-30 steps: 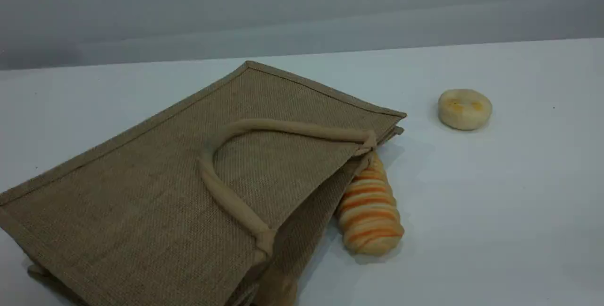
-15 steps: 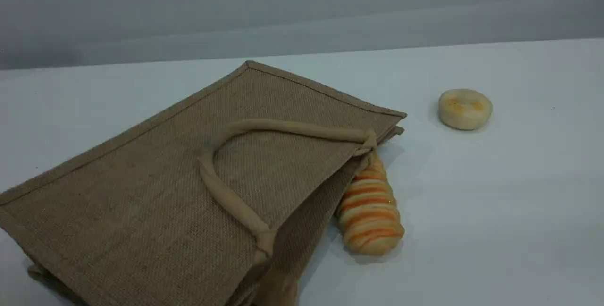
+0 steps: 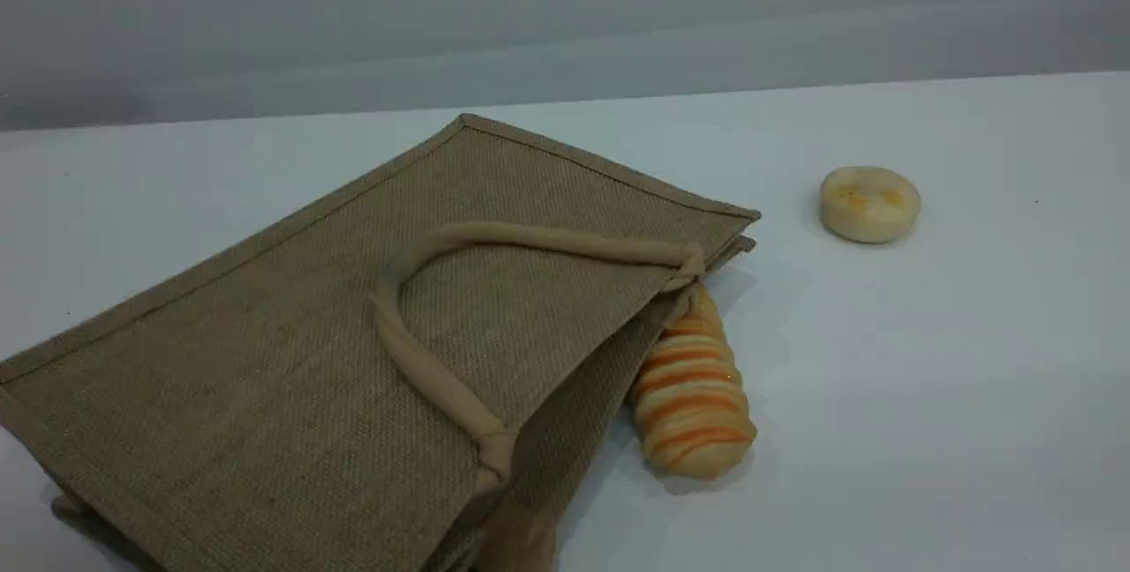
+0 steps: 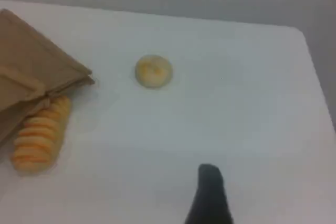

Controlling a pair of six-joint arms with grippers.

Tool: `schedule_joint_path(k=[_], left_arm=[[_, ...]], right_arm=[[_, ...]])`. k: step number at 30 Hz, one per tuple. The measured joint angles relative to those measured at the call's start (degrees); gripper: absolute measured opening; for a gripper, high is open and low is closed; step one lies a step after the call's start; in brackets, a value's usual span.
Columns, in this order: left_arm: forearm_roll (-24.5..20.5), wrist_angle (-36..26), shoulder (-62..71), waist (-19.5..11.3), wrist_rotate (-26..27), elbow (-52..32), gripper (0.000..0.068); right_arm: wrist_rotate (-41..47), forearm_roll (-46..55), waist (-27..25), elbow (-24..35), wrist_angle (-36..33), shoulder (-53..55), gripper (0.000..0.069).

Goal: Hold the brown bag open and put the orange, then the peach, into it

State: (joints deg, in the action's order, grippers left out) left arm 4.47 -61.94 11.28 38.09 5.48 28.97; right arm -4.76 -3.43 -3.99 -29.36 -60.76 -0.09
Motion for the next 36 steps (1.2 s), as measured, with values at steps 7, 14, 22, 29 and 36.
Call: schedule_joint_path(k=[7, 14, 22, 29, 36], left_arm=[[0.0, 0.0, 0.0, -9.8, 0.0, 0.0, 0.0541], [0.0, -0.1, -1.0, -24.8, 0.0, 0.0, 0.0541], [0.0, 0.0, -7.2, -36.4, 0.0, 0.0, 0.0540], [0.0, -0.1, -11.4, -37.4, 0.0, 0.0, 0.0540], [0.0, -0.1, -11.3, -36.2, 0.0, 0.0, 0.0540]], right_arm=[[0.0, -0.1, 0.7, 0.0, 0.0, 0.1, 0.0471], [0.0, -0.1, 0.6, 0.0, 0.0, 0.1, 0.0471], [0.0, -0.1, 0.6, 0.0, 0.0, 0.1, 0.0471], [0.0, -0.1, 0.6, 0.0, 0.0, 0.1, 0.0471], [0.0, -0.1, 0.6, 0.0, 0.0, 0.1, 0.0471]])
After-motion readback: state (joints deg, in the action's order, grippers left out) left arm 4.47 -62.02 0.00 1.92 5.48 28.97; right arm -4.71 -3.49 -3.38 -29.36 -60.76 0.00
